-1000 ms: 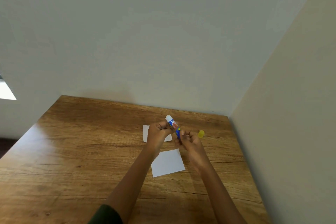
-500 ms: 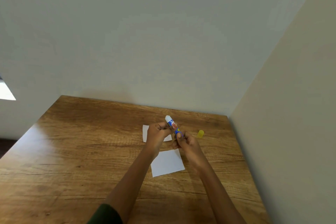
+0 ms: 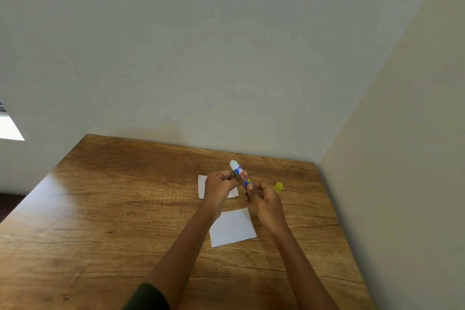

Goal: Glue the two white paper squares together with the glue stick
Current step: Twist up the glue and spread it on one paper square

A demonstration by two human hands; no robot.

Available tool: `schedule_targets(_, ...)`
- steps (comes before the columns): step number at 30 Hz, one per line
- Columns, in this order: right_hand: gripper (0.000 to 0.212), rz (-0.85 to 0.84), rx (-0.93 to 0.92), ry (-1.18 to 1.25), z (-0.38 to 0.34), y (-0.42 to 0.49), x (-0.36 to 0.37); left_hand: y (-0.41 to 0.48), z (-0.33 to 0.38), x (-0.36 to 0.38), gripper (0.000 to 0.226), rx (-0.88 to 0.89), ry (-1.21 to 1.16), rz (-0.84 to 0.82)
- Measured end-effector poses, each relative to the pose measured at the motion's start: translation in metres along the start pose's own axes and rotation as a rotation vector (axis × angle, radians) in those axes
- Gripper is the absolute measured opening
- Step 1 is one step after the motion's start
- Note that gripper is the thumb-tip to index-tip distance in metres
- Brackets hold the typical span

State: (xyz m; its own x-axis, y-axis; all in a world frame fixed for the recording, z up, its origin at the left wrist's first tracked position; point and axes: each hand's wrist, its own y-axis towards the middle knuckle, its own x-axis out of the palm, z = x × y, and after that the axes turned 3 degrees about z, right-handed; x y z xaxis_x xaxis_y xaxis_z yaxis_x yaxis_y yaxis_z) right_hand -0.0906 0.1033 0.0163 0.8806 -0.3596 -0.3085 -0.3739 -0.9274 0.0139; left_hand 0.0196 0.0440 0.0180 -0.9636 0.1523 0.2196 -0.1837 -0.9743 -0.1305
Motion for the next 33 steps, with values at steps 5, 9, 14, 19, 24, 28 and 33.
schedule_targets(5, 0.051, -0.062, 0.096, 0.122, -0.002, 0.000, -0.002, -0.002, 0.002, 0.002, 0.006, 0.016, 0.014, -0.019)
schedule_targets(9, 0.044, -0.081, 0.113, 0.146, 0.001, 0.000, -0.003, -0.002, 0.001, 0.001, 0.004, 0.028, 0.023, 0.003)
schedule_targets(14, 0.024, -0.048, 0.063, 0.085, 0.001, -0.001, 0.003, -0.001, 0.000, 0.000, 0.009, 0.008, -0.015, -0.007)
schedule_targets(19, 0.026, 0.071, -0.003, 0.029, 0.008, 0.000, 0.001, -0.001, -0.001, 0.001, 0.009, 0.014, 0.012, 0.007)
schedule_targets(24, 0.026, -0.013, -0.006, 0.047, 0.008, 0.001, 0.000, -0.001, -0.002, 0.001, 0.006, 0.009, 0.017, -0.018)
schedule_targets(28, 0.028, -0.054, -0.002, 0.052, 0.011, 0.002, -0.003, 0.000, -0.004, -0.002, 0.014, 0.001, 0.029, -0.027)
schedule_targets(33, 0.024, 0.006, 0.017, 0.034, 0.014, 0.001, 0.002, 0.000, -0.007, 0.001, 0.006, -0.053, 0.053, -0.003)
